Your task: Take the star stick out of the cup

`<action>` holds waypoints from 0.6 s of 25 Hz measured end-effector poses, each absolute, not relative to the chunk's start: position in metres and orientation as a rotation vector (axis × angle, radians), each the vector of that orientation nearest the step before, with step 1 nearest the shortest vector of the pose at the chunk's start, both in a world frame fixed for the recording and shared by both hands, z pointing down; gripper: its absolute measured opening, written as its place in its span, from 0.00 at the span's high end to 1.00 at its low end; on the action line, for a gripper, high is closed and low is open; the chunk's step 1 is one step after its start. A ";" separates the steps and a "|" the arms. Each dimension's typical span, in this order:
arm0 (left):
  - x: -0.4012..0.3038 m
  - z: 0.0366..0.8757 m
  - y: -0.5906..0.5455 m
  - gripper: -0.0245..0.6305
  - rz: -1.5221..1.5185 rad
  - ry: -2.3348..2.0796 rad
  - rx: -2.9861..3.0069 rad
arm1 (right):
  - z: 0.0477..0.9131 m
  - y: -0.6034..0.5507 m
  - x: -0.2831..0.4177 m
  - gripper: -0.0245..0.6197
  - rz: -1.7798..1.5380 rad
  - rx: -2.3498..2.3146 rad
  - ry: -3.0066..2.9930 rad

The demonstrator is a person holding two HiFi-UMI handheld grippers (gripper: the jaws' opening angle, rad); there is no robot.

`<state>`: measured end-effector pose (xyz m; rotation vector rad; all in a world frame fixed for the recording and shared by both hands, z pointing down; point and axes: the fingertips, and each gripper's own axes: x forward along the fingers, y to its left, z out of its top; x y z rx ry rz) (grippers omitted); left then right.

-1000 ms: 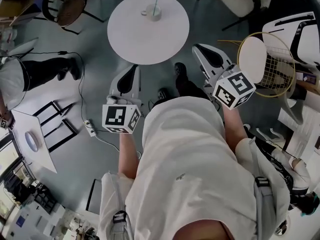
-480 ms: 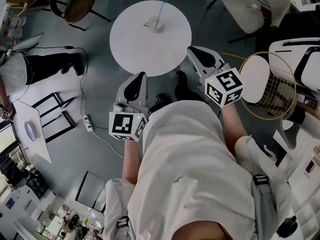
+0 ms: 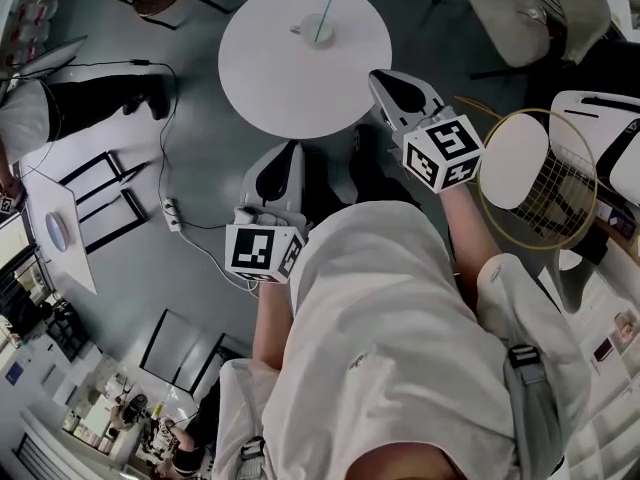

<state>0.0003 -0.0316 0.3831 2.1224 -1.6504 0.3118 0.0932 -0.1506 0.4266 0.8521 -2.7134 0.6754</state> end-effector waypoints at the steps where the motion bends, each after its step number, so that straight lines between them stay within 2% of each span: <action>1: 0.000 0.385 -0.030 0.95 0.314 -1.647 2.117 | 0.430 -0.150 0.092 0.95 0.688 0.853 -2.711; 8: -0.013 0.386 -0.034 0.95 0.292 -1.648 2.119 | 0.451 -0.169 0.078 0.94 0.775 0.875 -2.682; 15: -0.041 0.392 -0.052 0.95 0.281 -1.634 2.116 | 0.478 -0.186 0.052 0.89 0.808 0.896 -2.603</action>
